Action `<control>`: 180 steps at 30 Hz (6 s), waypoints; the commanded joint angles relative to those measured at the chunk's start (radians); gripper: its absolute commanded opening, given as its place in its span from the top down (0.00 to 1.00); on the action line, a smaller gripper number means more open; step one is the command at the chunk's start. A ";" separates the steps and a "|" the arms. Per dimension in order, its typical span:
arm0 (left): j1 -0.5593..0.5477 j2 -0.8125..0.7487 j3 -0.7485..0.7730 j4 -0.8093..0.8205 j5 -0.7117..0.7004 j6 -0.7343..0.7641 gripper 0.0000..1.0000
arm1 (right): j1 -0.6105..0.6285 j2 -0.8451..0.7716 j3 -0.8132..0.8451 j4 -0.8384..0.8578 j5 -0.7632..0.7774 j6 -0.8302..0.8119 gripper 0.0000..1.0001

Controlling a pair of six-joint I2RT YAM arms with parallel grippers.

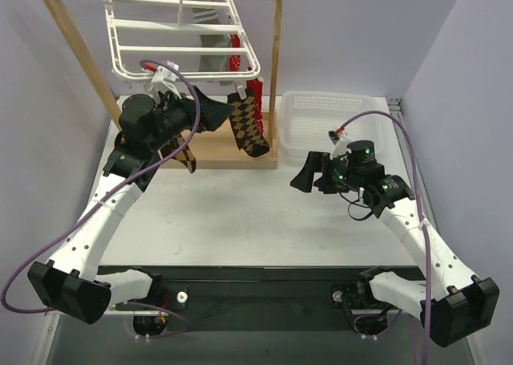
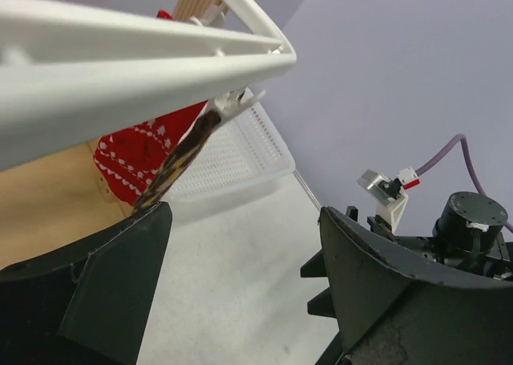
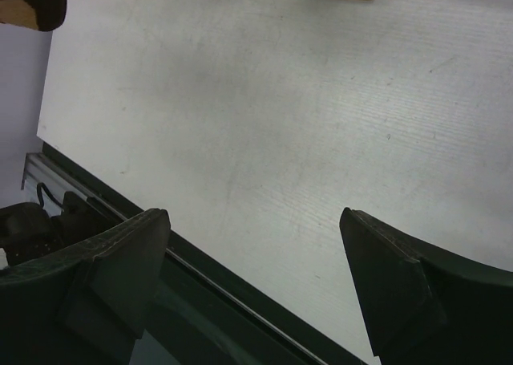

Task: Remove the socks clipped to the hanger

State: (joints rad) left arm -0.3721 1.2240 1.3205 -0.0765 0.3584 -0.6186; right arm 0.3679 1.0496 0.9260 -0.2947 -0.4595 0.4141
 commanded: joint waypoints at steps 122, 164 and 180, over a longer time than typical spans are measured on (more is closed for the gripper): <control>0.073 -0.248 -0.382 0.596 0.131 -0.240 0.18 | 0.132 0.537 0.464 0.911 -0.636 0.463 1.00; 0.032 -0.100 -0.405 0.963 -0.122 -0.601 0.39 | 0.278 0.449 0.536 0.611 -0.708 0.319 1.00; 0.029 -0.175 -0.415 0.739 -0.148 -0.484 0.20 | 0.298 0.443 0.540 0.634 -0.717 0.338 1.00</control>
State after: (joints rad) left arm -0.3450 1.1088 0.9089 0.6888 0.2459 -1.1454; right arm 0.6449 1.5063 1.4258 0.2813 -1.1191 0.7361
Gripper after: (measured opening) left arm 0.748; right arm 0.064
